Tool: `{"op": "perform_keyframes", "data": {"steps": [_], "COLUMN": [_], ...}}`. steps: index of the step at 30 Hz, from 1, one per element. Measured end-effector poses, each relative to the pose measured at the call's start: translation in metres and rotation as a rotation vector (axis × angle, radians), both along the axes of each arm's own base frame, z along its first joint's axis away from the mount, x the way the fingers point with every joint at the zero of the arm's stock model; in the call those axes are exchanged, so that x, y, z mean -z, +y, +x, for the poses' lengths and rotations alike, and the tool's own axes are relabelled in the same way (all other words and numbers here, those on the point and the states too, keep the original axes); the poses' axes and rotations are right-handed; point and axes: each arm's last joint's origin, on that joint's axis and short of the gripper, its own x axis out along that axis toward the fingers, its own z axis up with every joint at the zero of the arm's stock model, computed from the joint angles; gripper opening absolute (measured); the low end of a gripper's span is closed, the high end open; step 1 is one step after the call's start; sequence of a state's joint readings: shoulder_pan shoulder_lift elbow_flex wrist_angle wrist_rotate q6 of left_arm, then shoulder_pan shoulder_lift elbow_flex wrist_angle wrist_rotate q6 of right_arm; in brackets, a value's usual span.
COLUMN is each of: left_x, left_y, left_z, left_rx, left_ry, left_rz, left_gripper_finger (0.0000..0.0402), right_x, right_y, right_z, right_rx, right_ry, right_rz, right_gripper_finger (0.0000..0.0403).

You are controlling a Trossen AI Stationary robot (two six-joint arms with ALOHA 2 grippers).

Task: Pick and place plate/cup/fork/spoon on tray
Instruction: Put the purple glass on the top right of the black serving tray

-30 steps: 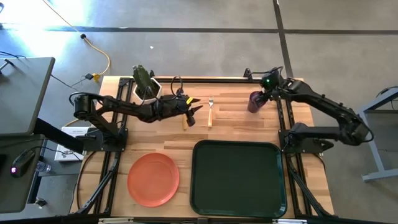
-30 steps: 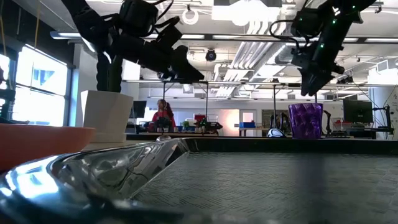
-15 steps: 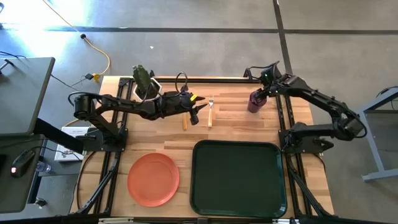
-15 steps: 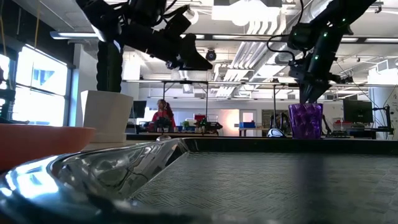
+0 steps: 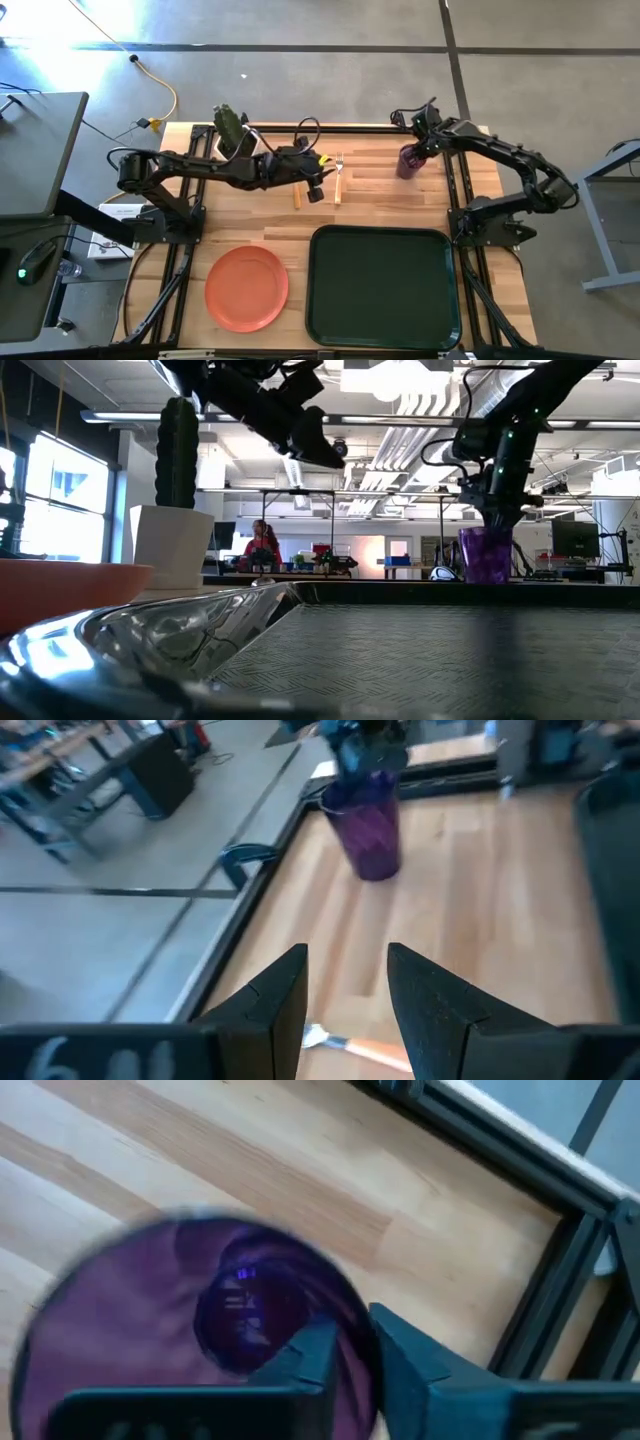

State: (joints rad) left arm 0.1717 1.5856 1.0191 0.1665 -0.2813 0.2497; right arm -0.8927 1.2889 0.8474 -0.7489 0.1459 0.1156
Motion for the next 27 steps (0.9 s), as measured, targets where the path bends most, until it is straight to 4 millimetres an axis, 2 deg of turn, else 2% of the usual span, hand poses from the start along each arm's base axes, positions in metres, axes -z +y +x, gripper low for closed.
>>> {"op": "perform_keyframes", "data": {"steps": [3, 6, 13, 19, 23, 27], "left_x": [0.001, 0.001, -0.004, -0.007, -0.007, -0.007], "left_y": [-0.003, -0.004, 0.002, 0.002, 0.000, 0.000], "left_z": [-0.001, -0.001, 0.000, 0.002, 0.002, 0.003], "left_rx": [-0.017, -0.028, -0.046, -0.025, 0.023, 0.041], "left_ry": [0.051, 0.065, 0.015, -0.021, -0.027, -0.031], "left_rz": [0.070, 0.110, 0.123, 0.120, 0.100, 0.090], "left_gripper_finger": [0.0127, 0.0127, 0.0127, 0.0127, 0.0127, 0.0127], "right_x": [-0.007, -0.017, -0.059, -0.088, -0.092, -0.091], "right_y": [0.007, 0.019, 0.057, 0.082, 0.091, 0.089], "right_z": [0.000, -0.001, -0.005, -0.018, -0.024, -0.020], "right_rx": [0.010, 0.027, -0.011, -0.004, 0.016, 0.044], "right_ry": [-0.027, -0.066, -0.172, -0.208, -0.210, -0.199], "right_rz": [-0.010, -0.018, -0.082, -0.116, -0.133, -0.176], "right_gripper_finger": [0.0007, 0.0014, 0.0005, 0.0003, 0.0002, 0.0001]}}
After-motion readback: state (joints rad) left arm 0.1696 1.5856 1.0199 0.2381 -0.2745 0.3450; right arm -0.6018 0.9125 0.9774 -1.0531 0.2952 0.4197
